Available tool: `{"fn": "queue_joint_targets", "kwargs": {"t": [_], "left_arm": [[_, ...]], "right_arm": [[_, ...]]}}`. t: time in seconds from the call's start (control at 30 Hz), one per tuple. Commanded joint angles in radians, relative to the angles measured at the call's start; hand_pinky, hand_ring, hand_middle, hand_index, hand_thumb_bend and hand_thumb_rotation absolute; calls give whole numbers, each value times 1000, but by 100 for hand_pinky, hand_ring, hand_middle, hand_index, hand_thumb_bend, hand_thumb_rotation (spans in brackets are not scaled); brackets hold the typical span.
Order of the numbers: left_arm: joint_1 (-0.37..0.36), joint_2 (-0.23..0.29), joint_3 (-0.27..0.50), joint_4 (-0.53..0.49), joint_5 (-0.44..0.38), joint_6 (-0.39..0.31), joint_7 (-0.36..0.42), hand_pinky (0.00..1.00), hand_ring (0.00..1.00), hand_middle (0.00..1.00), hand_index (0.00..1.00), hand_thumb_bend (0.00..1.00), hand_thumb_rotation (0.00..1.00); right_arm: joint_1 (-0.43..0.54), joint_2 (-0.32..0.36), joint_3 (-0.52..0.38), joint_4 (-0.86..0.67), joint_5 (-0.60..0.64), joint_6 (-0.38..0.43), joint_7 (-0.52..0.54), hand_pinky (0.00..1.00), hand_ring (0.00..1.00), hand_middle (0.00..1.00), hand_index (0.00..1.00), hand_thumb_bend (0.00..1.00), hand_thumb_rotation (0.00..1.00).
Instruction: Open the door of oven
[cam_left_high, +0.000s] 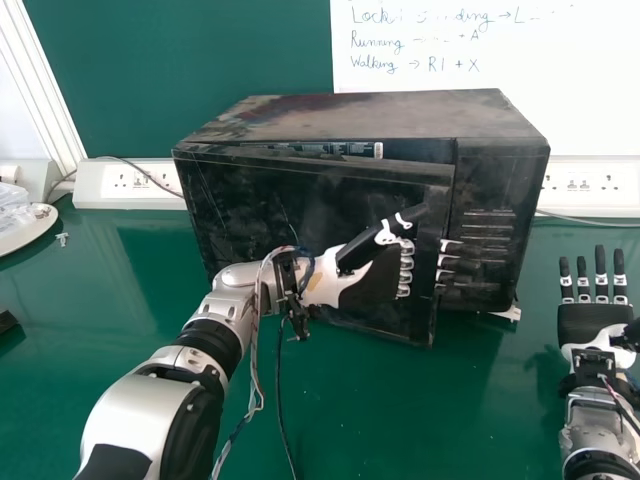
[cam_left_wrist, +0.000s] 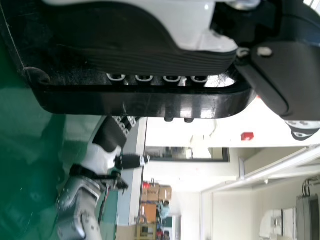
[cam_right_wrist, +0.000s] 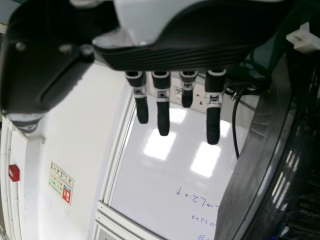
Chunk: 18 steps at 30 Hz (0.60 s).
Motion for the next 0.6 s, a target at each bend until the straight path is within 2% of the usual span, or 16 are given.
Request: {"fn": "queue_joint_targets", "kwargs": {"t": [0.0, 0.2, 0.4, 0.57], "left_arm": [[-19, -55, 2, -27, -38, -24, -83, 59, 76, 81, 90, 100, 96], [-10, -49, 11, -28, -58, -24, -117, 59, 76, 80, 89, 98, 97], [4, -43, 13, -52, -74, -33, -162, 57, 75, 79, 87, 98, 97], [11, -36, 16, -59, -85, -18, -196, 57, 74, 79, 86, 98, 95]], "right_arm": [[-12, 2, 2, -1, 0, 2, 1, 100, 100, 100, 98, 100, 92], [-11, 3, 0, -3, 3, 10, 6, 100, 100, 100, 99, 100, 92], [-12, 6, 5, -5, -5, 1, -11, 94, 95, 98, 96, 100, 93], [-11, 3, 6, -3, -5, 5, 4, 95, 93, 98, 98, 100, 92]]}}
